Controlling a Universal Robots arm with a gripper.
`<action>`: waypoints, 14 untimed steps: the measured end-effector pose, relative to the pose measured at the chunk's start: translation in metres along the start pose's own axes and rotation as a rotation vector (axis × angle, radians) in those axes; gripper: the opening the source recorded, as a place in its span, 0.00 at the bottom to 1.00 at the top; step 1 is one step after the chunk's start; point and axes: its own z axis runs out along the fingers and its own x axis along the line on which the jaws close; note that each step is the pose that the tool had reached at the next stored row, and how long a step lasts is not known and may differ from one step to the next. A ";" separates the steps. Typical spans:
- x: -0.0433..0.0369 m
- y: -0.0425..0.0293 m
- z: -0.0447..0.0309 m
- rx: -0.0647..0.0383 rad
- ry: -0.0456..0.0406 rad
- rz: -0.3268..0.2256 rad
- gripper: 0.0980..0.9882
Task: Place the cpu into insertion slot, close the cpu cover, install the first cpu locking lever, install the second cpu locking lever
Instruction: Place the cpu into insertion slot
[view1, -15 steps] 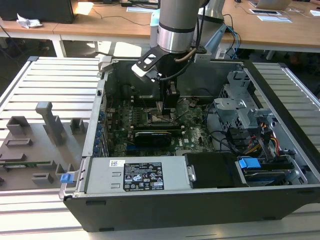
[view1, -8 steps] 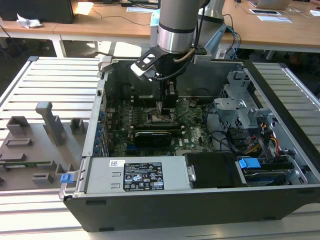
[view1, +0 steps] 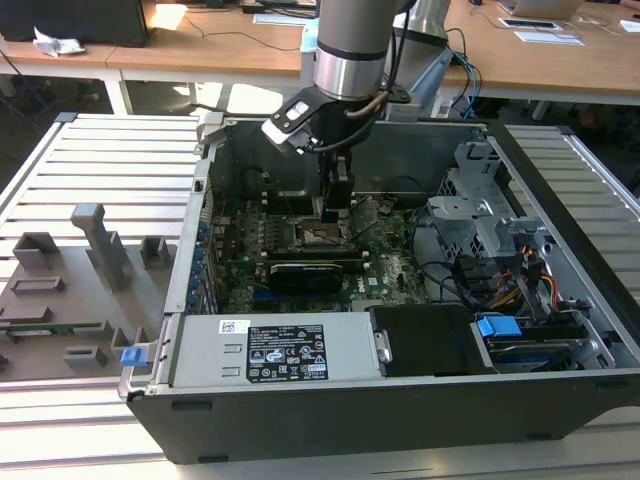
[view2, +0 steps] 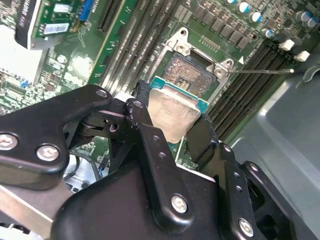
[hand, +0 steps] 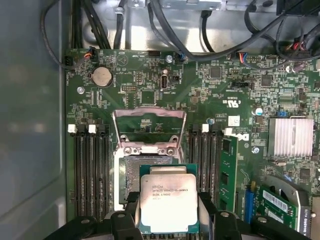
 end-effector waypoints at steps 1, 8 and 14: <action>0.0011 0.0000 0.0000 0.000 0.0000 0.000 0.50; 0.0028 0.0001 0.0009 0.000 0.0002 0.000 0.50; 0.0029 0.0002 0.0044 0.000 -0.0001 0.000 0.50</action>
